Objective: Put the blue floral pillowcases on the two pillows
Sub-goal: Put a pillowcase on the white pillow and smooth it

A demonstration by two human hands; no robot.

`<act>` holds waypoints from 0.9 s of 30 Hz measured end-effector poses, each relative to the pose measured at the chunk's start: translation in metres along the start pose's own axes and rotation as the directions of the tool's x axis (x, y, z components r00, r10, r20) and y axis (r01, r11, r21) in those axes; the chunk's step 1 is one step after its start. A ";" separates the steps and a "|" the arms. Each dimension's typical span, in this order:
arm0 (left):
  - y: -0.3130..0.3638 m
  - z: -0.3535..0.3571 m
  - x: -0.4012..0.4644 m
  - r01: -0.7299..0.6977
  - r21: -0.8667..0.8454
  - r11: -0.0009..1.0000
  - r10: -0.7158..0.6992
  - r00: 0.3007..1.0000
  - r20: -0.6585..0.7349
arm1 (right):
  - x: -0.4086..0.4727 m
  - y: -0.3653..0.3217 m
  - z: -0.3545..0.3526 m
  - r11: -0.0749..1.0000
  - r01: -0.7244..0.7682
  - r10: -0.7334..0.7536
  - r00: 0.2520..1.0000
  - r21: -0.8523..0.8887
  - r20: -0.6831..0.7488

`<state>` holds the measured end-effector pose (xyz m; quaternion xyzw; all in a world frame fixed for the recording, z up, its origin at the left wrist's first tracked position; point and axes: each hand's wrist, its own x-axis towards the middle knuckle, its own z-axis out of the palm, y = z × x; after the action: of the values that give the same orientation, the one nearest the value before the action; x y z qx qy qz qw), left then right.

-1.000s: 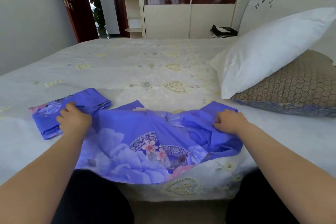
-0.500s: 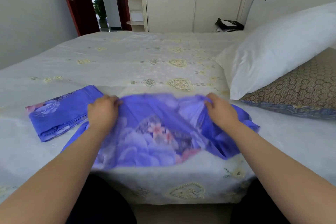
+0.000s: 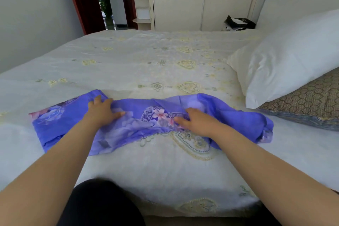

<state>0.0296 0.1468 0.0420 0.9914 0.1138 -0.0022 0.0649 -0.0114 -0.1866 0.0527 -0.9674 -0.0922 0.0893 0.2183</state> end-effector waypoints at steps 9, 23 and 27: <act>-0.020 -0.015 -0.007 0.279 -0.149 0.949 -0.287 0.957 -0.035 | 0.010 -0.008 -0.032 0.556 0.373 0.095 0.859 0.743 -0.503; 0.035 -0.032 0.012 -0.247 -0.035 0.968 0.221 0.914 -0.341 | 0.029 0.023 -0.034 0.993 0.060 -0.019 0.926 0.097 -0.376; 0.074 0.006 0.018 -0.345 -0.088 0.935 0.349 0.937 0.034 | 0.046 0.045 -0.019 0.992 -0.123 0.127 0.979 -0.035 0.157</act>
<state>0.0641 0.0784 0.0450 0.9921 -0.0645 -0.0102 0.1071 0.0436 -0.2236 0.0435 -0.9637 -0.0494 0.1787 0.1921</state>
